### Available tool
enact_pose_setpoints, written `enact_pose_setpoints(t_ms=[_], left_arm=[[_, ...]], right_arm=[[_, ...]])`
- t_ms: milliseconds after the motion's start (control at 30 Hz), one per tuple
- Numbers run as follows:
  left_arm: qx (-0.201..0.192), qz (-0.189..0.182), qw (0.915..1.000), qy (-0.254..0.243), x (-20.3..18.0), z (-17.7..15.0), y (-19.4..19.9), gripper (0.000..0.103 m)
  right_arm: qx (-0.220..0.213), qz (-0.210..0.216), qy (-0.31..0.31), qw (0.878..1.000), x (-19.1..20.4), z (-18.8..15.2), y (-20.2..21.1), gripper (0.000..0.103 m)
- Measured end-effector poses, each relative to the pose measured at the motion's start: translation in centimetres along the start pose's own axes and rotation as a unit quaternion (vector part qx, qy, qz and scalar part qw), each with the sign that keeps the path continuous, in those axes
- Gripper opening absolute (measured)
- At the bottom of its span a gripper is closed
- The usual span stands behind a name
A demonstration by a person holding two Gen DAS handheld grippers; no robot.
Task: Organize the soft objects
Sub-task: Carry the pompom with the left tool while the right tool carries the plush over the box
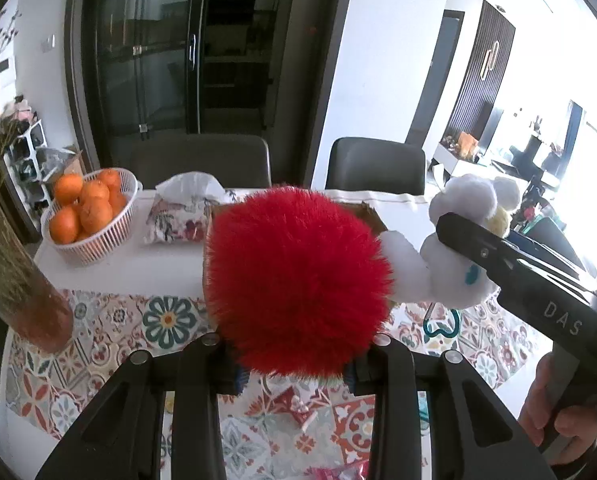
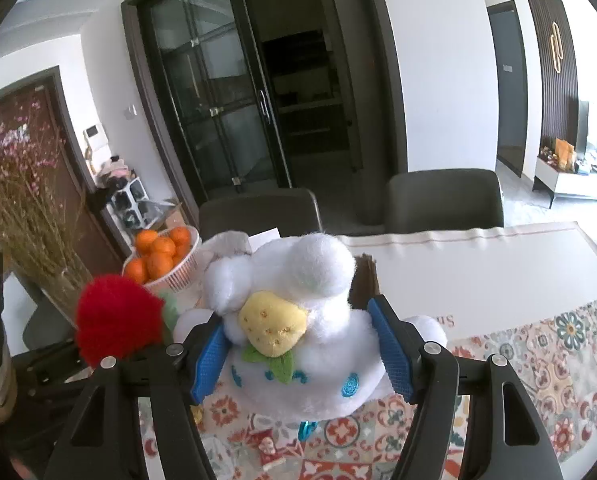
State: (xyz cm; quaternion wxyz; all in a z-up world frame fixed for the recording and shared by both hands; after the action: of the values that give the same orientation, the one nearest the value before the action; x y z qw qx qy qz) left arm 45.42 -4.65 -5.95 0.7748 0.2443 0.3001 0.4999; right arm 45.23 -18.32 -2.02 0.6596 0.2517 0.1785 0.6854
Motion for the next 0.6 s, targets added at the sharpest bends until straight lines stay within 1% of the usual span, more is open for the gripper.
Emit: enact_pose_setpoints(t_ms=[367,600], left_arm=[[0.0,0.009,0.9999,-0.009,1.0,3.0,-2.0,0.035],[0.017,0.003,0.9998,-0.004,2.0,4.0,-4.2,0.035]], right_arm=[[0.002,0.003,0.007,1.0,0.2,2.8,-2.8,0.068],[0.017,0.0,0.018,1.0,0.4,3.6,-5.1,0.068]])
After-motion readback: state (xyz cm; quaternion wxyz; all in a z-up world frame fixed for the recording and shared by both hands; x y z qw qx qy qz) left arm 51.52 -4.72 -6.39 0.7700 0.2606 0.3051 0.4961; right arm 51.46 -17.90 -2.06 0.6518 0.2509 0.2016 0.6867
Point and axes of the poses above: each gripper's, at about its wrist camera, not at the fingertips, and y roughly against the way its jaws point, x to its left, z to its top, the point moved 8 cm from there along -y, roughly the way its jaws point, and after that the axes turned 7 degrees about -z, right-handed, at the moved point
